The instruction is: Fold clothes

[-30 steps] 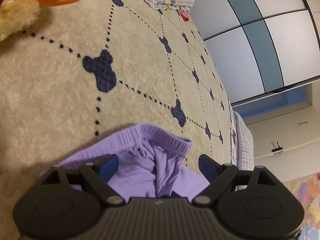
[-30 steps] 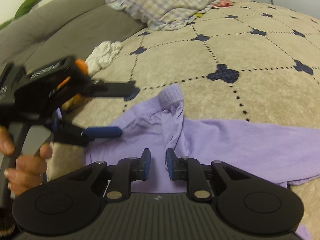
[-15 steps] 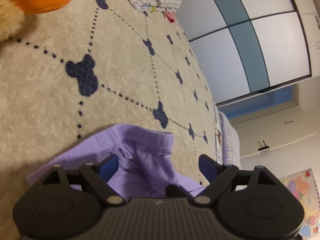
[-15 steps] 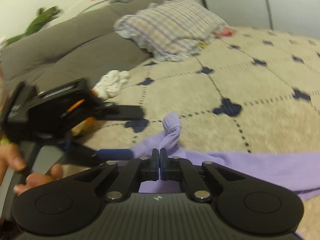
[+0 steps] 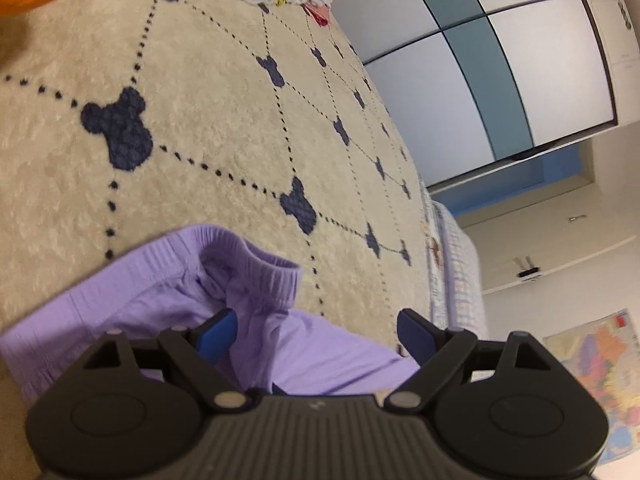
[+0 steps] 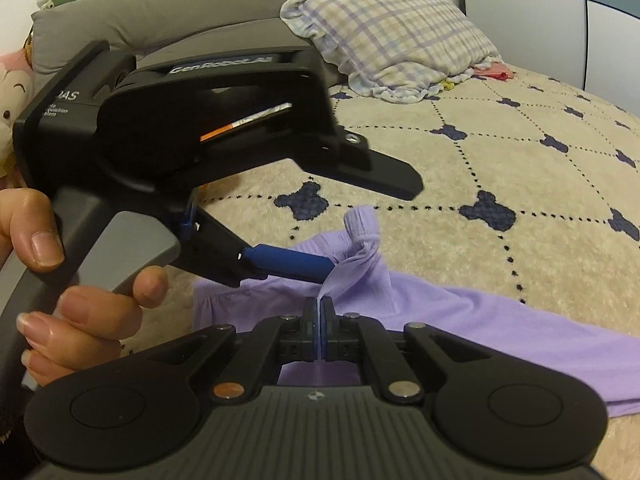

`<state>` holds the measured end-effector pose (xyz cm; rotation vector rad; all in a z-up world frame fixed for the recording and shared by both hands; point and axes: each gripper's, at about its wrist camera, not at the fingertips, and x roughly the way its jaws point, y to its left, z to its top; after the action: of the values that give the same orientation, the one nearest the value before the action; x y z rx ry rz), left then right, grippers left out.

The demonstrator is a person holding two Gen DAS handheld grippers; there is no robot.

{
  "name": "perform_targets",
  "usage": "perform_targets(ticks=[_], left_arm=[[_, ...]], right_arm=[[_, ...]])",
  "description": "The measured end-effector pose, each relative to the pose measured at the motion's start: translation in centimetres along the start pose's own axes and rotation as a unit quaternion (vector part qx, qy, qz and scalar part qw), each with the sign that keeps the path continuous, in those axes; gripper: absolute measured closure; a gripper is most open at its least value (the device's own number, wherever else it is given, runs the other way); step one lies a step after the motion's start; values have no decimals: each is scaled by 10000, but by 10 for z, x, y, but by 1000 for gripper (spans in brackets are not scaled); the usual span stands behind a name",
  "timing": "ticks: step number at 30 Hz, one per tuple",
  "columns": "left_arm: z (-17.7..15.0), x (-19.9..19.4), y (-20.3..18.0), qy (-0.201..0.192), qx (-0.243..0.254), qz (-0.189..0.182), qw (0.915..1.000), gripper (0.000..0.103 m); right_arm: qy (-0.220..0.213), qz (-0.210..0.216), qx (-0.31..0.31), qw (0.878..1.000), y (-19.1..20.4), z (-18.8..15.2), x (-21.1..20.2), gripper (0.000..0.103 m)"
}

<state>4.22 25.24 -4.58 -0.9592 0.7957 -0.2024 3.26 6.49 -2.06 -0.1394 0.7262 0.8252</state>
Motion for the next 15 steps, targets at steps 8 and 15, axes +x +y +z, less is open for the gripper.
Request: perform_targets(ticks=[8,15], left_arm=[[-4,15,-1,-141,-69,624,9979,53],[-4,3,1,-468,-271,581,9968,93]], right_arm=[[123,42,-163,9998,4,-3,1,101],[147,-136,-63,9998,-1,-5,0,96]])
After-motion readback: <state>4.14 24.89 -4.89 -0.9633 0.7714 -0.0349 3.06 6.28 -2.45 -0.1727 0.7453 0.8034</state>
